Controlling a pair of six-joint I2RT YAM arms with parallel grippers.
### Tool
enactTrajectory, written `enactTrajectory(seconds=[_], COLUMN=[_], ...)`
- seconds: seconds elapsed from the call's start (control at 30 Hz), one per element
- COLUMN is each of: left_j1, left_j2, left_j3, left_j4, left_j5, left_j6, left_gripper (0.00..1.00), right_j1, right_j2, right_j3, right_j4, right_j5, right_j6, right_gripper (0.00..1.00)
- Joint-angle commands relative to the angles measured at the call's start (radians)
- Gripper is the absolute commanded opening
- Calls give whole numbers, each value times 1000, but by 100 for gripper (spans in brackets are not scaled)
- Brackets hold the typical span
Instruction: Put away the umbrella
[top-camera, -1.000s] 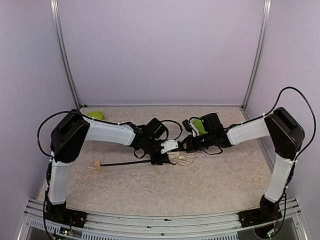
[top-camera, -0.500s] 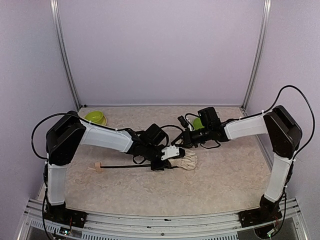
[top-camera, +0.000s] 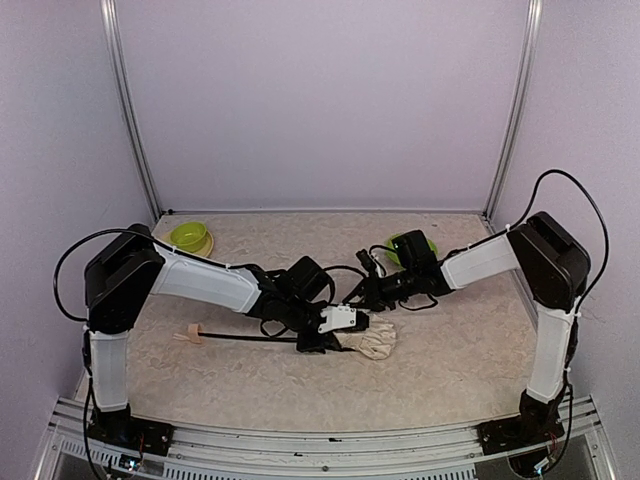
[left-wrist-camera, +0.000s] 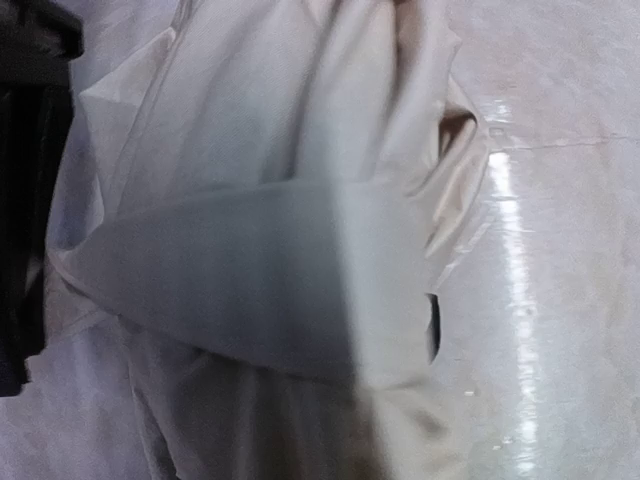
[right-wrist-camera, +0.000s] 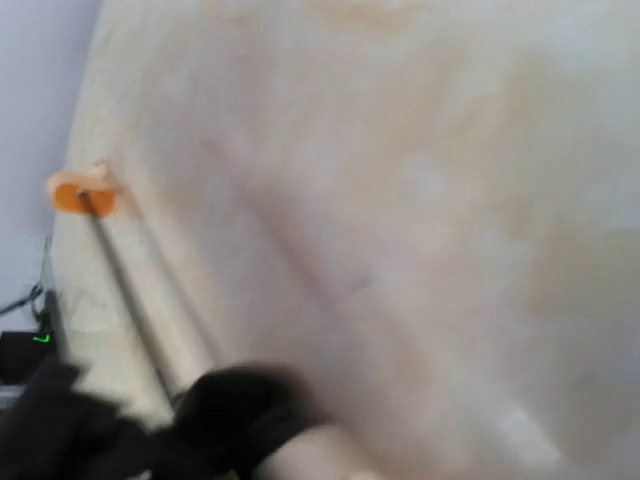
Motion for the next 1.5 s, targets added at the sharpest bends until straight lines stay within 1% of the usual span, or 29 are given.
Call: enactTrajectory(seconds=[0.0, 0.03, 0.1, 0.17, 0.27, 0.33, 0.43, 0.53, 0.63, 0.7, 0.77, 0.87, 0.93, 1.03, 1.17, 1.3, 1.4, 1.47], left_j1=[-48, -43, -39, -37, -24, -8, 21, 37, 54, 73, 103, 135, 146, 148, 152, 155, 155, 155], left_j2=[-19, -10, 9, 21, 13, -3, -5, 10, -10, -33, -49, -70, -84, -106, -139, -174, -215, -243], left_j3=[-54, -56, -49, -37, -36, -34, -7, 13, 14, 13, 16, 25, 30, 37, 52, 68, 83, 91], left_j4=[-132, -135, -162, -186, -199, -215, -262, -297, -293, -276, -267, -266, -263, -265, -273, -269, -278, -279], left_j5=[255, 243, 215, 203, 233, 293, 402, 436, 466, 503, 559, 647, 690, 708, 733, 751, 758, 751], left_j6=[38, 34, 42, 45, 49, 52, 42, 13, -17, -38, -55, -80, -91, -103, -133, -175, -186, -203], left_gripper=[0, 0, 0, 0, 0, 0, 0, 0, 0, 0, 0, 0, 0, 0, 0, 0, 0, 0], right_j1=[-43, -43, -45, -46, -61, -83, -115, -118, -118, -117, -116, -106, -93, -79, -77, -63, -41, -30], right_j2=[50, 45, 31, 8, -45, -86, -133, -184, -271, -310, -328, -331, -347, -390, -445, -467, -467, -463], right_j3=[-49, -65, -80, -82, -86, -85, -70, -50, -108, -134, -147, -151, -165, -207, -283, -349, -383, -404], right_j4=[161, 162, 136, 92, 4, -71, -192, -313, -318, -334, -363, -394, -382, -322, -187, -25, 58, 116], right_j5=[123, 119, 124, 135, 149, 180, 185, 164, 95, 82, 97, 67, 43, 6, -40, -90, -124, -142], right_j6=[-20, -20, -42, -73, -129, -176, -327, -478, -580, -620, -647, -689, -718, -755, -768, -742, -741, -733], right_gripper=[27, 31, 35, 36, 38, 38, 38, 38, 40, 40, 41, 41, 42, 42, 43, 44, 47, 51])
